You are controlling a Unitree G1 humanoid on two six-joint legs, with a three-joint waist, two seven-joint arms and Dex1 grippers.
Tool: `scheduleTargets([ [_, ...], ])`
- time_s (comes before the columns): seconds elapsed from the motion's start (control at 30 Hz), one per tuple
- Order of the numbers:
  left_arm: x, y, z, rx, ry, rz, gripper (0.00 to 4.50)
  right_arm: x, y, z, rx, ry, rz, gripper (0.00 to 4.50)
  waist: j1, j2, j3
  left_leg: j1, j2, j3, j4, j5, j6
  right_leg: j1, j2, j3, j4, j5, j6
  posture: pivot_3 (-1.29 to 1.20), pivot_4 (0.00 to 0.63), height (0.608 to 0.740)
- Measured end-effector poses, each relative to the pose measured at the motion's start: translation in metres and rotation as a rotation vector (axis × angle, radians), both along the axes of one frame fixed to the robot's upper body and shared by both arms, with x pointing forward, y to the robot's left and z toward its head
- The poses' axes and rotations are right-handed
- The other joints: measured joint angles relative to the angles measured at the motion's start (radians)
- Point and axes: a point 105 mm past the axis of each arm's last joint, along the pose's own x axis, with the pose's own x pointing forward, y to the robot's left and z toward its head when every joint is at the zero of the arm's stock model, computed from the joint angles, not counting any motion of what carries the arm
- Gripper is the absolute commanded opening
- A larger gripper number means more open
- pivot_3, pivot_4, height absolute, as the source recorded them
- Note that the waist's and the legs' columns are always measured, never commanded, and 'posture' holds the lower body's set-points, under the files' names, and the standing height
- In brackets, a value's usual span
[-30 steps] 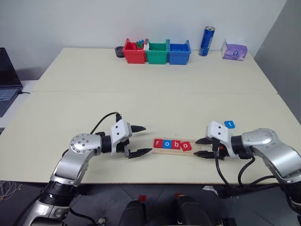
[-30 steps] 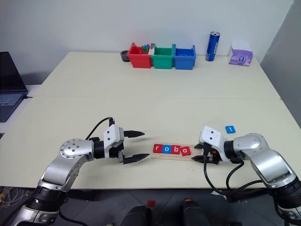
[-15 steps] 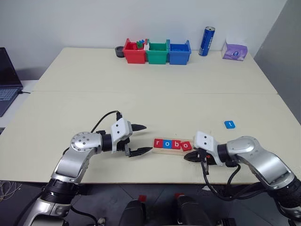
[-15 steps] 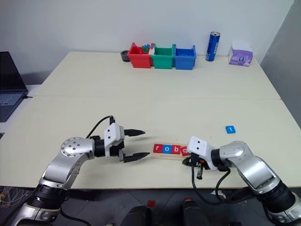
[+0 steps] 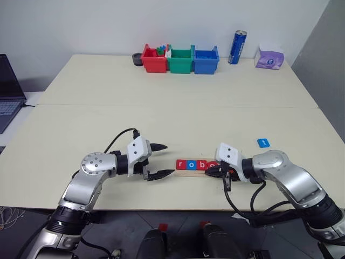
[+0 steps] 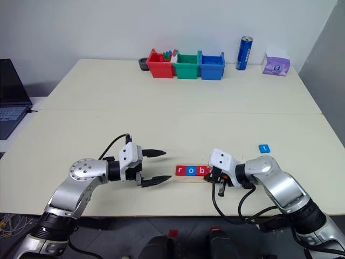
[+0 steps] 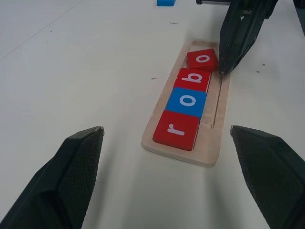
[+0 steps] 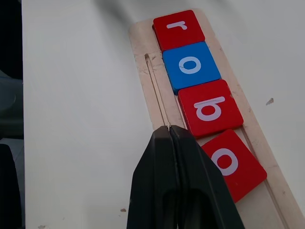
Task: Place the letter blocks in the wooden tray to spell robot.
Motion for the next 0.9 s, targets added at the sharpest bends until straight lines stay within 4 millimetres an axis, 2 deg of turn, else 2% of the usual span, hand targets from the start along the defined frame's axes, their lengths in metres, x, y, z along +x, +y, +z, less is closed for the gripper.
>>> scheduleTargets([
  [0.27,0.000,0.000,0.001,-0.001,-0.010,-0.005,4.50,0.004,-0.001,0.001,-0.004,-0.012,-0.013,0.05,0.000,0.000,0.000,0.000,0.000,0.000,0.000,0.000,0.000,0.000,0.000,0.000,0.000,0.000,0.000,0.00,0.150,0.740],
  [0.47,0.000,0.000,0.001,-0.001,-0.010,-0.006,4.50,-0.007,-0.002,0.004,-0.010,0.033,0.038,0.05,0.000,0.000,0.000,0.000,0.000,0.000,0.000,0.000,0.000,0.000,0.000,0.000,0.000,0.000,0.000,0.00,0.150,0.740],
  [0.9,0.000,0.000,0.001,-0.001,-0.010,-0.006,4.50,0.009,-0.010,0.001,-0.055,-0.043,0.001,0.05,0.000,0.000,0.000,0.000,0.000,0.000,0.000,0.000,0.000,0.000,0.000,0.000,0.000,0.000,0.000,0.00,0.150,0.740],
])
